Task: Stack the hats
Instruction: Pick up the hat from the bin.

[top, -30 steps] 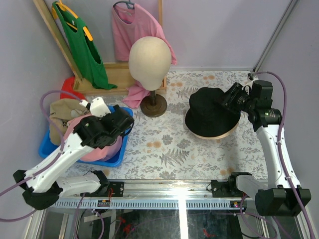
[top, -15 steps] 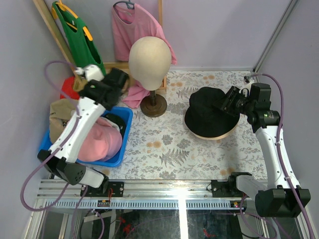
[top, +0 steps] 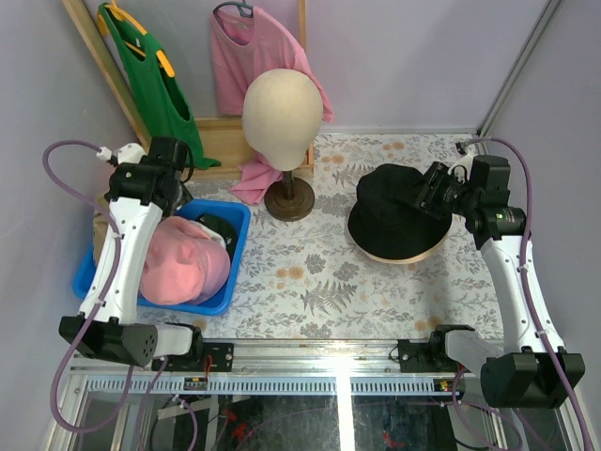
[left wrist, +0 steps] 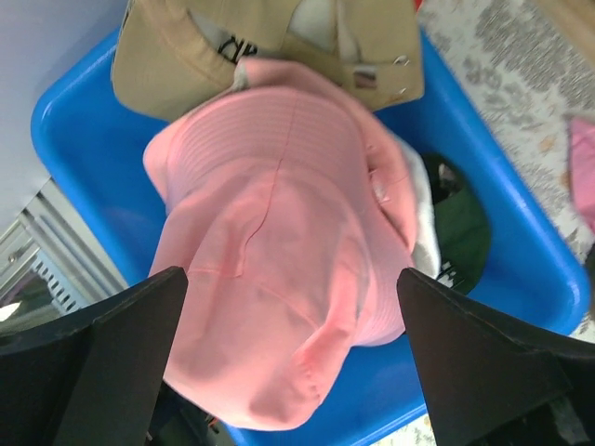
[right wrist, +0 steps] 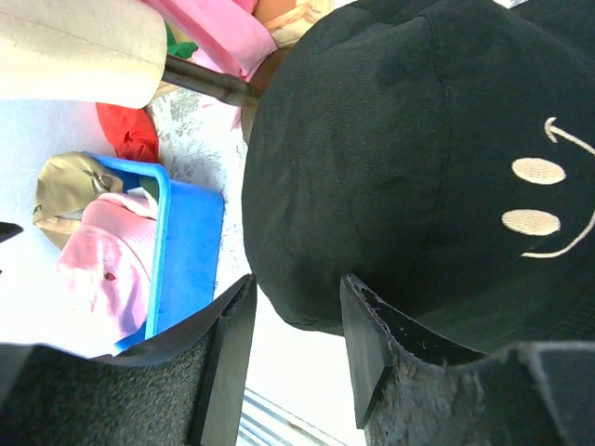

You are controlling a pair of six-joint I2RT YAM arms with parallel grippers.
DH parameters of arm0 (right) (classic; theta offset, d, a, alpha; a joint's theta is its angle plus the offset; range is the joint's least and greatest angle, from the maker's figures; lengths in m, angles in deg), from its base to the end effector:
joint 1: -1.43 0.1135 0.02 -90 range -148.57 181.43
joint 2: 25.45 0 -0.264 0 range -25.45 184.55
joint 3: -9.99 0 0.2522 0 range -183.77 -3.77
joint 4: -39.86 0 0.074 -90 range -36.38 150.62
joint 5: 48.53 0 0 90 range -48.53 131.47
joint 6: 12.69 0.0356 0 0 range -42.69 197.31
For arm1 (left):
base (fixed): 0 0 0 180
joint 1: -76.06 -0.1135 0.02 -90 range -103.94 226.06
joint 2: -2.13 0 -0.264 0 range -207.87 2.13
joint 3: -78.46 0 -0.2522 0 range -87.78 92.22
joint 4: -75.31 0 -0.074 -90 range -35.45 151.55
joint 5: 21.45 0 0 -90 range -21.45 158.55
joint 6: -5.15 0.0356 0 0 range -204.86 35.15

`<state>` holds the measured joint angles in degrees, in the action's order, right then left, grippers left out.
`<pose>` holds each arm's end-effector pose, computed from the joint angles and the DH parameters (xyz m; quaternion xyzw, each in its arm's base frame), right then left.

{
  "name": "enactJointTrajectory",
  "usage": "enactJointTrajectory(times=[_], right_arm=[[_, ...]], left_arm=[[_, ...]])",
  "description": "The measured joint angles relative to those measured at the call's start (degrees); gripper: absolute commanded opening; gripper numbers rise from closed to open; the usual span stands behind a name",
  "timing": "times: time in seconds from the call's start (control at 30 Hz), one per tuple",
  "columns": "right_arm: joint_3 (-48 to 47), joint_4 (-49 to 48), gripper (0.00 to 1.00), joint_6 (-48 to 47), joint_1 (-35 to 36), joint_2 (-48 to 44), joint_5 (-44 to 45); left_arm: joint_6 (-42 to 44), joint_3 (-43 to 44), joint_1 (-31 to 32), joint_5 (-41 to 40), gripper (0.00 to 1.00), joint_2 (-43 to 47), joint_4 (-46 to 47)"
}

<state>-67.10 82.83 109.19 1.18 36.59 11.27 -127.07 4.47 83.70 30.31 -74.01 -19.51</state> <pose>0.2324 0.0169 0.3631 0.0998 0.8321 0.3504 0.4182 0.2196 -0.0072 0.4030 -0.3420 0.8596 0.2036 0.3206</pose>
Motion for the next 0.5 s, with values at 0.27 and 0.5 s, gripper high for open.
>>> enactJointTrajectory(times=[0.27, 0.5], right_arm=[[0.0, -0.4, 0.48, 0.1, 0.0, 0.1, -1.9], [0.6, -0.5, 0.48, 0.0, 0.0, 0.1, -2.4]], left_arm=[[0.5, -9.2, -1.0, 5.9, 0.91, 4.8, -0.7], [0.5, -17.2, -1.0, 10.5, 0.84, 8.8, 0.9]])
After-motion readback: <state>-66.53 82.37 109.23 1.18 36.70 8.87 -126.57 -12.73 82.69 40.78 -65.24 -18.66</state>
